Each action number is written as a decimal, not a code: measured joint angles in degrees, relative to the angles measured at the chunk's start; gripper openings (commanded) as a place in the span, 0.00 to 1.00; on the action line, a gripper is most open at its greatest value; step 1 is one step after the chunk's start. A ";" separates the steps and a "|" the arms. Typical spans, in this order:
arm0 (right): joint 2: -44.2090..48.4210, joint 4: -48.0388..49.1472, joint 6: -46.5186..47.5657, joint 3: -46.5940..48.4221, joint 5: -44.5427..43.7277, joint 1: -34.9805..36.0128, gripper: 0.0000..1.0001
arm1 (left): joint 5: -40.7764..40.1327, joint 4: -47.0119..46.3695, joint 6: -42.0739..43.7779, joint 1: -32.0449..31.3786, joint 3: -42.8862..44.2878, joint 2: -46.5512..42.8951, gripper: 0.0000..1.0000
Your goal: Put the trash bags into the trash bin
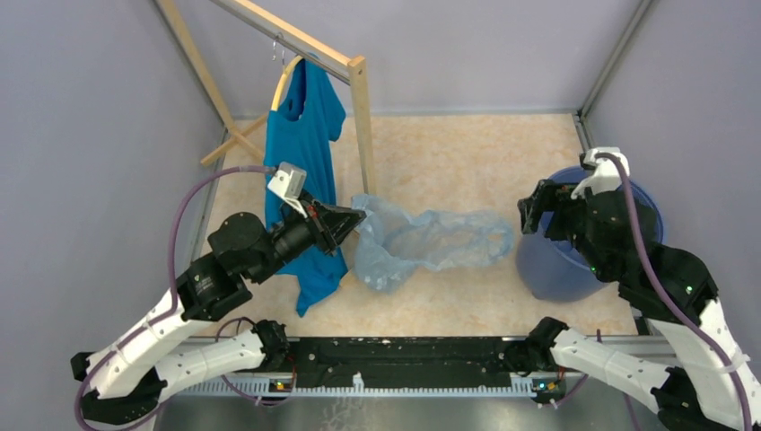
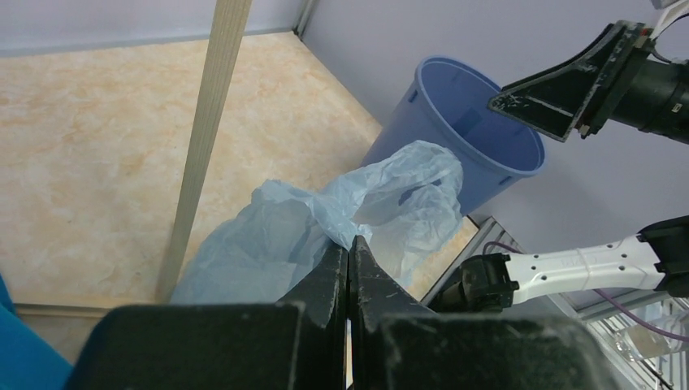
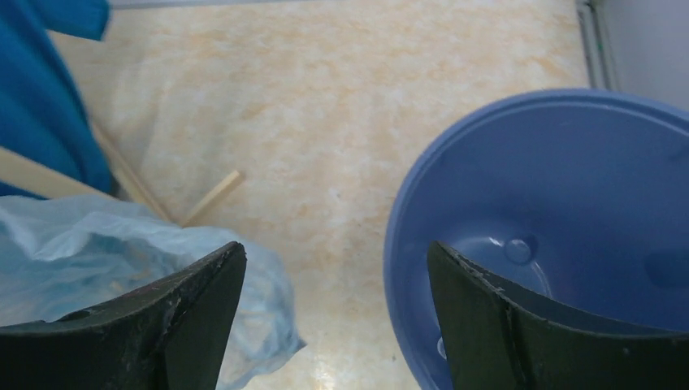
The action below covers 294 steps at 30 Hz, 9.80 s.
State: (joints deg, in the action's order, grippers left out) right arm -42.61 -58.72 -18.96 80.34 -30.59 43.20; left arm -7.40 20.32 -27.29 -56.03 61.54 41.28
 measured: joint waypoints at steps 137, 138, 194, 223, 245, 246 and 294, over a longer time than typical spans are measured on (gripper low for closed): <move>4.31 29.46 18.99 17.94 24.13 11.19 0.00 | 32.09 -22.99 6.82 0.00 53.05 40.11 0.00; 4.13 29.70 19.37 18.27 24.15 11.19 0.00 | 31.76 -23.30 7.21 0.00 53.11 40.09 0.00; 7.67 10.03 10.08 -1.01 -5.09 11.39 0.02 | 2.23 -11.17 9.40 0.00 19.61 25.00 0.00; 16.13 9.49 -17.68 -20.46 -9.81 11.39 0.92 | 0.48 -9.44 -1.05 0.00 8.31 18.45 0.00; -9.84 14.21 -1.51 -13.97 10.64 -22.43 0.83 | 3.52 -10.03 -5.88 0.00 4.28 14.84 0.00; -10.23 14.78 -1.09 -13.97 12.79 -22.84 0.80 | 3.52 -9.97 -5.88 0.00 4.28 14.75 0.00; -20.02 10.56 15.52 -7.96 57.42 -29.64 0.76 | 2.95 -6.56 -6.97 0.00 4.35 7.58 0.00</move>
State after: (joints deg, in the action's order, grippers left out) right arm -62.63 -48.16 -3.44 72.38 26.83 13.56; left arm -4.45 13.76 -34.26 -56.03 65.89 48.86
